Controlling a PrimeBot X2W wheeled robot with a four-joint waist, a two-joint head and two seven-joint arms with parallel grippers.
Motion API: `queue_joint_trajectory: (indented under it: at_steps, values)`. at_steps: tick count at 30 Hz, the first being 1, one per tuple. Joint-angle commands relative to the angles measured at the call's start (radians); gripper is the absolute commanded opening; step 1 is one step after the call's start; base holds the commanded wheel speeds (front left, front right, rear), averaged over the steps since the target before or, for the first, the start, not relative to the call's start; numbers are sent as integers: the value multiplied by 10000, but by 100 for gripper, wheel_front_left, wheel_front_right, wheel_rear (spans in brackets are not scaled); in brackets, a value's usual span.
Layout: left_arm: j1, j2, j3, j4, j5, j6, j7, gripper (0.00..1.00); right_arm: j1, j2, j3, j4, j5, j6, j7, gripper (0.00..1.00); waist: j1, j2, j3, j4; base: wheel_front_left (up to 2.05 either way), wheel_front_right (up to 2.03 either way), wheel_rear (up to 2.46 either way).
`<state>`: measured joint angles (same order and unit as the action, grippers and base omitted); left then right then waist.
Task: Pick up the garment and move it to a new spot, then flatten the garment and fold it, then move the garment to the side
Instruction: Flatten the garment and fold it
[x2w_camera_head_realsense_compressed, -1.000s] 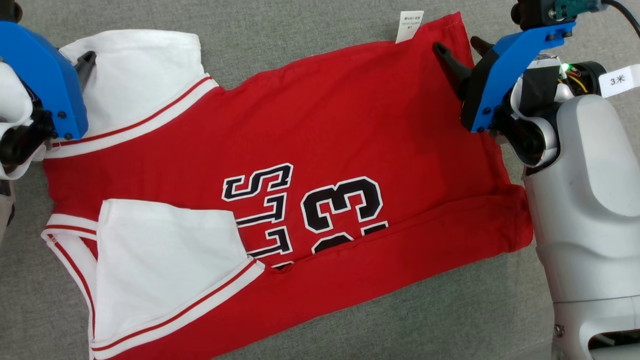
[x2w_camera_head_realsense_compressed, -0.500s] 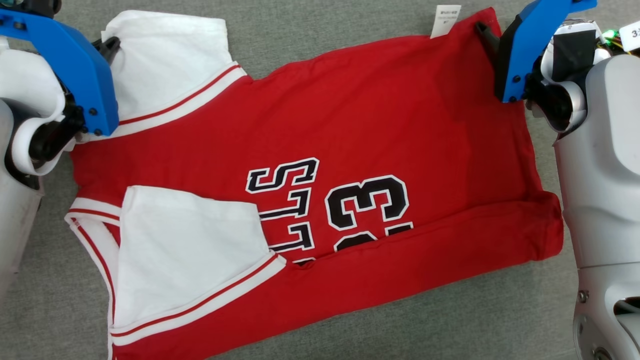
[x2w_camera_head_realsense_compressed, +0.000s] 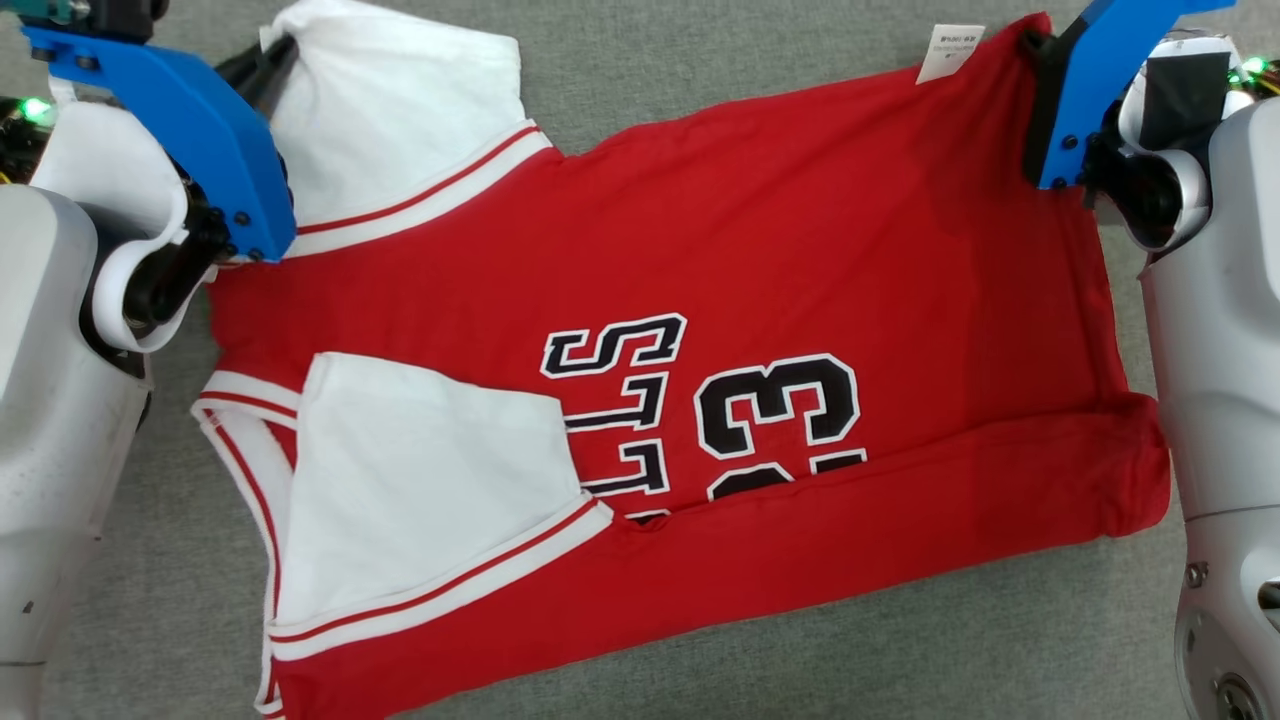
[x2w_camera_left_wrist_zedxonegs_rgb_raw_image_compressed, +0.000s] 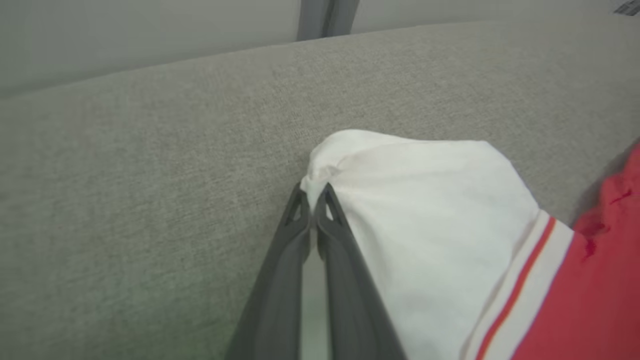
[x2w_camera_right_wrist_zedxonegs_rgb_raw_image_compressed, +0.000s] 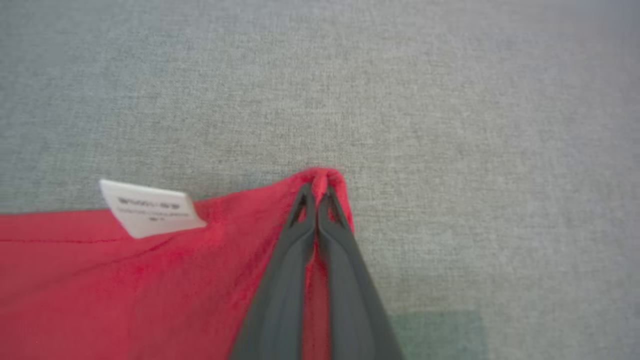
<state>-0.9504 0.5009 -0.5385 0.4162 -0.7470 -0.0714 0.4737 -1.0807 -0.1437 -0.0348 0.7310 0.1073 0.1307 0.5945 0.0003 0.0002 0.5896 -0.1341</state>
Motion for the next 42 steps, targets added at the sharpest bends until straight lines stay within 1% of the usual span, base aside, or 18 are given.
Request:
queue_joint_trajectory:
  at_steps: [1, 6, 13, 16, 19, 21, 25, 30, 42]
  values:
    - [6, -31, 70, -2, -7, -66, -220, 0, -11, -127, 2, -28, 55, 2, -143, 0, -3, -2, -45, 35, 0, 0, 0]
    - [590, -228, 210, -224, -68, -238, -1602, 0, 561, -265, 137, -276, 509, 2, -914, 0, -3, -2, -522, 285, 0, 0, 0]
    - [2371, -512, 134, -1149, -297, -379, -3341, 0, 2127, -778, 566, -1113, 1284, 2, -1670, 0, -3, -2, -1622, 687, 0, 0, 0]
    - [3369, -642, 81, -1709, -403, -330, -3979, 0, 3001, -1032, 688, -1504, 1558, 2, -1981, 0, -3, -2, -2110, 870, 0, 0, 0]
    - [4401, -696, 32, -2278, -453, -119, -4449, 0, 3801, -1195, 694, -1856, 1765, 2, -2312, 0, -3, -2, -2555, 1026, 0, 0, 0]
    - [5080, -745, 35, -2696, -576, 75, -4659, 0, 4266, -1305, 565, -1946, 1884, 2, -2370, 0, -3, -2, -2804, 1124, 0, 0, 0]
    - [6196, -690, -140, -3353, -617, 444, -4745, 0, 5038, -1452, 281, -2030, 1902, 2, -2333, 0, -3, -2, -3206, 1373, 0, 0, 0]
    - [7136, -733, -334, -3800, -687, 815, -4735, 0, 5803, -1635, 77, -2069, 1666, 2, -2255, 0, -3, -2, -3496, 1633, 0, 0, 0]
    - [8274, -905, -699, -3814, -793, 1239, -4806, 0, 6907, -1368, -611, -2266, 1349, 2, -2133, 0, -3, -2, -3865, 1789, 0, 0, 0]
